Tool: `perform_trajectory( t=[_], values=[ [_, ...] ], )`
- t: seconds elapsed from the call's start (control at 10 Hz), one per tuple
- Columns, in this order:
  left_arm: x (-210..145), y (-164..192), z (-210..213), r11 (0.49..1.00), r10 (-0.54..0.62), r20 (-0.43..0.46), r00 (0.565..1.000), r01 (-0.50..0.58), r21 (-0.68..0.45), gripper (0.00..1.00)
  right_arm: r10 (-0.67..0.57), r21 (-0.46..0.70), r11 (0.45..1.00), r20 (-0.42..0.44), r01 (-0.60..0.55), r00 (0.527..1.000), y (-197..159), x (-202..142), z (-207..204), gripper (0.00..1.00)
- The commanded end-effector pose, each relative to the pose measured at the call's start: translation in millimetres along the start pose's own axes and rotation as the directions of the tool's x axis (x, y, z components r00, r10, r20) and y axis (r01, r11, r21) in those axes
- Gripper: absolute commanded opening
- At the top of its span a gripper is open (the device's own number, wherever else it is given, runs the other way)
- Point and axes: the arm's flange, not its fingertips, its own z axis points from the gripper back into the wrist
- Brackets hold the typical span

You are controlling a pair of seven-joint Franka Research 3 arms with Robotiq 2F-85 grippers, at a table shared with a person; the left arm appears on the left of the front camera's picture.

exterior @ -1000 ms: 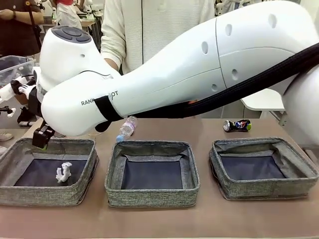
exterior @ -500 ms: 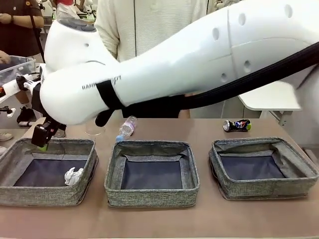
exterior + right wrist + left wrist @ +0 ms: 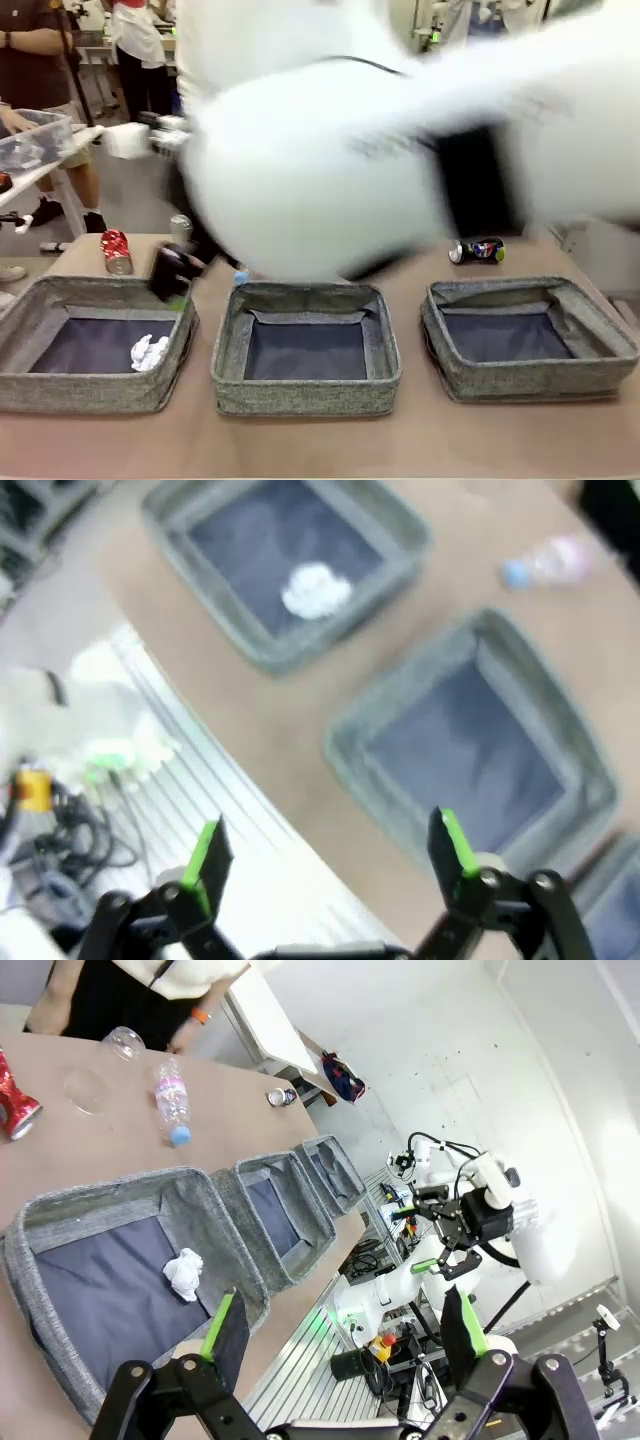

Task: Sort the waste into the appropriate baskets.
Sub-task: Place the picked waste into the Fabric basket indicated by the person.

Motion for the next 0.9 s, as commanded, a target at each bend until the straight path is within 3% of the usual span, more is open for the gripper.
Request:
perform_trajectory(
  t=[0.0, 0.1, 0.2, 0.3, 0.5, 0.6, 0.8],
  values=[
    [1.1, -1.8, -1.0, 1.000, -0.023, 0.010, 1.000, 0.023, -0.017, 1.00, -0.206, -0.067, 0.976, 0.038, 0.208, 0.978, -14.6, -84.5, 14.5, 1.00],
    [1.1, -1.8, -1.0, 1.000, -0.023, 0.010, 1.000, 0.023, -0.017, 1.00, 0.000, 0.000, 1.000, 0.000, 0.000, 1.000, 0.0, 0.0, 0.0, 1.00],
    [1.1, -1.8, -1.0, 1.000, -0.023, 0.010, 1.000, 0.023, -0.017, 1.00, 0.000, 0.000, 1.000, 0.000, 0.000, 1.000, 0.0, 0.0, 0.0, 1.00],
    [1.1, -1.8, -1.0, 1.000, -0.023, 0.010, 1.000, 0.023, -0.017, 1.00, -0.115, -0.056, 0.992, 0.017, 0.115, 0.993, -17.9, -60.4, 10.0, 1.00],
    [1.1, -1.8, -1.0, 1.000, -0.023, 0.010, 1.000, 0.023, -0.017, 1.00, -0.295, 0.175, 0.944, 0.063, 0.280, 0.954, -85.7, -85.5, -9.4, 1.00],
    [1.1, -1.8, -1.0, 1.000, -0.023, 0.010, 1.000, 0.023, -0.017, 1.00, -0.354, 0.305, 0.906, 0.169, 0.293, 0.920, -114.7, -107.9, -5.1, 1.00],
    [1.1, -1.8, -1.0, 1.000, -0.023, 0.010, 1.000, 0.023, -0.017, 1.00, -0.519, 0.523, 0.799, 0.352, 0.296, 0.779, -173.1, -166.6, 9.0, 1.00]
  ],
)
